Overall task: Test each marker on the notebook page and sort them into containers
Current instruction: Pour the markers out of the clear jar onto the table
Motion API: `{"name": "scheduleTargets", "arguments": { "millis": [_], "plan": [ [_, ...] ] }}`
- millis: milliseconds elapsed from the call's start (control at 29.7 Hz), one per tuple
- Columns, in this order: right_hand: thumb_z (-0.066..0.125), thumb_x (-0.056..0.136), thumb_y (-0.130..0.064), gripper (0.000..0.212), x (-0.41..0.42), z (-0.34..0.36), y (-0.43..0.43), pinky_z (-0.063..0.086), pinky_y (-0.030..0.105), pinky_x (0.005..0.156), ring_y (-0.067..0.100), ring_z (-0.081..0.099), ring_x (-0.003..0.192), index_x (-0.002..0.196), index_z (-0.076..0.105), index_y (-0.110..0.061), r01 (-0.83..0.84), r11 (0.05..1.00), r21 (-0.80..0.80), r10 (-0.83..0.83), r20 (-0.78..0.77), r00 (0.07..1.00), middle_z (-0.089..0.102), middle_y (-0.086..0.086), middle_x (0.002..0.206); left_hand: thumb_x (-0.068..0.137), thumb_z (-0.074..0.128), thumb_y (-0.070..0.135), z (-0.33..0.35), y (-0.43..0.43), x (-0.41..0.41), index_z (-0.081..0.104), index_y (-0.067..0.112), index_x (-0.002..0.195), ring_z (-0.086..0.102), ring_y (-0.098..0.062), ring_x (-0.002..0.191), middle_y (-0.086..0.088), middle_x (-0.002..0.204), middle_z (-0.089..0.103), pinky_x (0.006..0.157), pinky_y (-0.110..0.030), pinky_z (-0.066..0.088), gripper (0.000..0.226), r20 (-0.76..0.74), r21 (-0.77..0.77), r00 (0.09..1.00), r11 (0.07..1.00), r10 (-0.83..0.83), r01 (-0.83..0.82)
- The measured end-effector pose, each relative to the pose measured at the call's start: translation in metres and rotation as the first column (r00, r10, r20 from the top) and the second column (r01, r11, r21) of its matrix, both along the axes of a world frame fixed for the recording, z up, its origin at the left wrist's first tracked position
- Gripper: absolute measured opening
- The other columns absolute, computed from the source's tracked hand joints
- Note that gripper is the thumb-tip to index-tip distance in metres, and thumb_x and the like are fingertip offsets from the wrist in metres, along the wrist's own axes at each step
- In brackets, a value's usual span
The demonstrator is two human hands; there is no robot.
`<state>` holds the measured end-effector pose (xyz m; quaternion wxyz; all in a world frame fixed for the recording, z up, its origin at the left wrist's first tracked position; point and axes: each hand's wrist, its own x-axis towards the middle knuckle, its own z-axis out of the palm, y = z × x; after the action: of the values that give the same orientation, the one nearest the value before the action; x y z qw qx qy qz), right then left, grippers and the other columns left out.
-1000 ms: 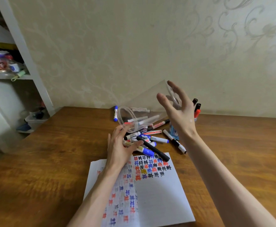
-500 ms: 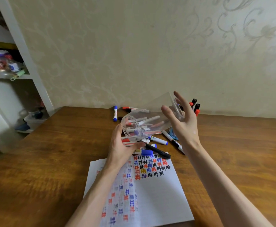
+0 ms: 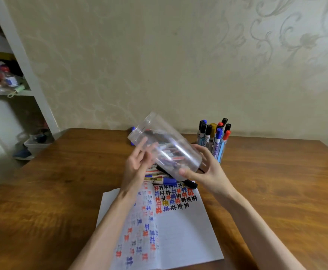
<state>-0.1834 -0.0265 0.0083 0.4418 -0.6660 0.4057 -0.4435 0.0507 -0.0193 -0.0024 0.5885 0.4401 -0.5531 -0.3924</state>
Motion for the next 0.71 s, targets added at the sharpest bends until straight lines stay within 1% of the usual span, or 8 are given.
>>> {"name": "scheduleTargets", "arguments": {
  "millis": [67,168,235,303,370,504,605,706],
  "plan": [
    [0.096,0.07,-0.033,0.086,0.009,-0.003,-0.001,0.058,0.023,0.095,0.0,0.066,0.119,0.141,0.049,-0.039,0.003,0.999,-0.035,-0.005,-0.042,0.999,0.062,-0.014,0.141,0.062,0.076,0.081,0.0,0.0,-0.002,0.023,0.034,0.161,0.058,-0.011,0.132,0.009,0.15,0.055,0.103,-0.028,0.052,0.121,0.017,0.015,0.999,1.0,-0.027,0.027],
    [0.096,0.07,-0.042,0.094,0.021,-0.005,-0.008,0.055,0.032,0.106,0.004,0.063,0.128,0.148,0.044,-0.037,-0.029,0.998,-0.06,0.022,-0.116,0.993,0.059,-0.012,0.146,0.051,0.093,0.064,0.006,0.002,0.001,0.029,0.04,0.155,0.061,-0.009,0.128,0.006,0.145,0.06,0.09,-0.019,0.056,0.124,-0.11,0.001,0.993,0.999,-0.047,0.048],
    [0.094,0.071,-0.049,0.102,0.027,-0.009,-0.011,0.048,0.032,0.114,0.004,0.054,0.138,0.156,0.038,-0.037,-0.05,0.996,-0.072,0.038,-0.153,0.987,0.052,-0.013,0.154,0.053,0.097,0.054,0.014,0.002,0.011,0.034,0.041,0.148,0.06,-0.011,0.13,0.005,0.143,0.062,0.098,-0.025,0.054,0.115,-0.121,-0.017,0.993,1.0,-0.014,0.012],
    [0.091,0.072,-0.053,0.104,0.031,-0.012,-0.013,0.041,0.03,0.117,0.003,0.045,0.145,0.159,0.035,-0.04,-0.037,0.995,-0.09,0.02,-0.178,0.984,0.045,-0.013,0.16,0.057,0.097,0.045,0.021,0.005,0.028,0.035,0.033,0.15,0.057,-0.011,0.133,0.005,0.142,0.061,0.106,-0.032,0.049,0.112,-0.067,-0.044,0.996,0.997,0.057,-0.06],
    [0.089,0.074,-0.051,0.098,0.034,-0.014,-0.013,0.04,0.03,0.117,0.004,0.045,0.145,0.156,0.036,-0.045,-0.013,0.995,-0.094,-0.004,-0.182,0.983,0.045,-0.012,0.16,0.058,0.097,0.043,0.024,0.009,0.047,0.036,0.028,0.151,0.056,-0.006,0.132,0.008,0.141,0.06,0.107,-0.03,0.046,0.113,0.02,-0.075,0.988,0.986,0.153,-0.151],
    [0.084,0.076,-0.055,0.087,0.037,-0.018,-0.014,0.043,0.033,0.116,0.003,0.048,0.141,0.151,0.041,-0.046,0.014,0.993,-0.115,-0.038,-0.211,0.977,0.05,-0.014,0.156,0.066,0.096,0.026,0.018,0.022,0.084,0.038,0.032,0.15,0.054,-0.001,0.131,0.014,0.142,0.057,0.11,-0.031,0.044,0.103,0.14,-0.106,0.942,0.951,0.305,-0.292],
    [0.083,0.08,-0.055,0.083,0.039,-0.023,-0.016,0.046,0.04,0.117,0.002,0.048,0.141,0.153,0.044,-0.043,0.021,0.991,-0.132,-0.053,-0.247,0.967,0.052,-0.017,0.154,0.064,0.095,0.028,0.01,0.028,0.102,0.039,0.034,0.149,0.053,0.001,0.13,0.016,0.141,0.057,0.11,-0.031,0.044,0.102,0.158,-0.085,0.917,0.93,0.367,-0.357],
    [0.08,0.08,-0.057,0.078,0.042,-0.025,-0.016,0.047,0.041,0.116,0.006,0.048,0.141,0.15,0.047,-0.044,0.041,0.988,-0.149,-0.086,-0.308,0.947,0.052,-0.015,0.153,0.062,0.095,0.032,0.002,0.03,0.111,0.039,0.034,0.149,0.053,0.0,0.131,0.015,0.142,0.057,0.112,-0.033,0.044,0.103,0.157,-0.057,0.905,0.919,0.395,-0.391]
  ]
}}
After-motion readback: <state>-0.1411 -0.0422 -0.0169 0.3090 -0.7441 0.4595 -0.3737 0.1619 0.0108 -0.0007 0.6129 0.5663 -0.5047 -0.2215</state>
